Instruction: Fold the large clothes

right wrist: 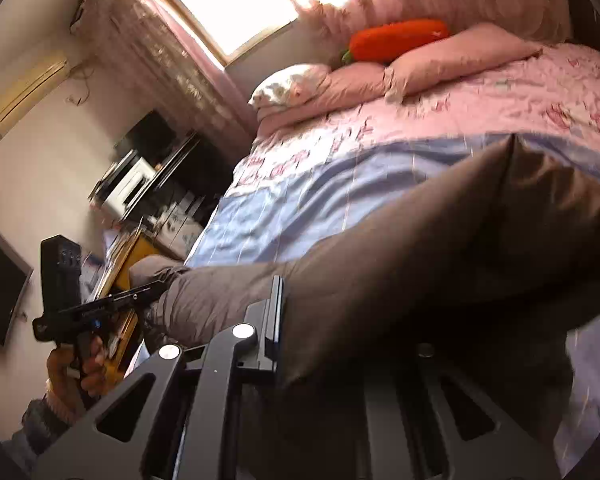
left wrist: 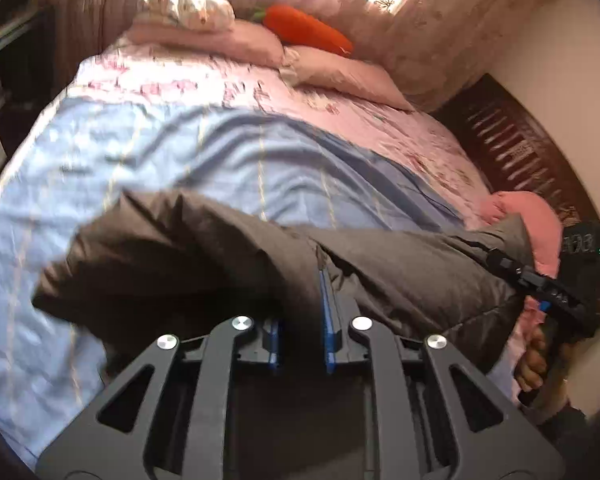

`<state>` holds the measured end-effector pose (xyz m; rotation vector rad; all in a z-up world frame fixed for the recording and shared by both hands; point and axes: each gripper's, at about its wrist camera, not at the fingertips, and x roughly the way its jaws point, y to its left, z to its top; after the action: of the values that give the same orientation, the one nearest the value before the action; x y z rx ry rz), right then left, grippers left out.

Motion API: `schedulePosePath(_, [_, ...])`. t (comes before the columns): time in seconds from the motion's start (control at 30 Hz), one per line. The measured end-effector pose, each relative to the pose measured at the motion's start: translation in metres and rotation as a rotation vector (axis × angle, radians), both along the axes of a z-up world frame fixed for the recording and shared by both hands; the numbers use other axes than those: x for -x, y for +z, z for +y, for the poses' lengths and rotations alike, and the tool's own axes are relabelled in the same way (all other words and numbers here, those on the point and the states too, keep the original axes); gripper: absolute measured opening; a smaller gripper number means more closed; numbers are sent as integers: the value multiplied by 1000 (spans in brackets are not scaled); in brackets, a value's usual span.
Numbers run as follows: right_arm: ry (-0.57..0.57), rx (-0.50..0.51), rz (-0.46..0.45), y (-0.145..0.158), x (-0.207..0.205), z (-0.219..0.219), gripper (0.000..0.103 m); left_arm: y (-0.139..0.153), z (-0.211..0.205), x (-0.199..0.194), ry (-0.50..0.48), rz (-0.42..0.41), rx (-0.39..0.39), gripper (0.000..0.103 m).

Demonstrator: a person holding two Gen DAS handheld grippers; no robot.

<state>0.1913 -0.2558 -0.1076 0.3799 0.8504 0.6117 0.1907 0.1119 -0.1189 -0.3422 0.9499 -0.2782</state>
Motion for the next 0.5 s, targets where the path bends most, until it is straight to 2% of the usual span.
schedulePosePath(0.13, [59,15,71,-21,65,-7,12,-16,-10,62,-63,51,-27,21])
schedulePosePath(0.2, [73,42,128,-38,95,-9,12,-35,-17,91,-101,113,-51,24])
schedulePosePath(0.27, [70,83,227,-65,122,-13,12,-59,-21,115,-121,189,-53,26])
schedulePosePath(0.33, [51,97,319,-91,141,-17,12,-92,-27,136,-142,298,-38,29])
schedulePosePath(0.4, [24,118,421,-120,151,-19,12,-121,-32,149,-152,373,-18,30])
schedulePosePath(0.47, [18,149,465,-133,151,-15,13,-146,-37,153,-150,436,-24,33])
schedulePosePath(0.5, [26,171,460,-134,153,-14,13,-151,-37,151,-149,452,-22,33])
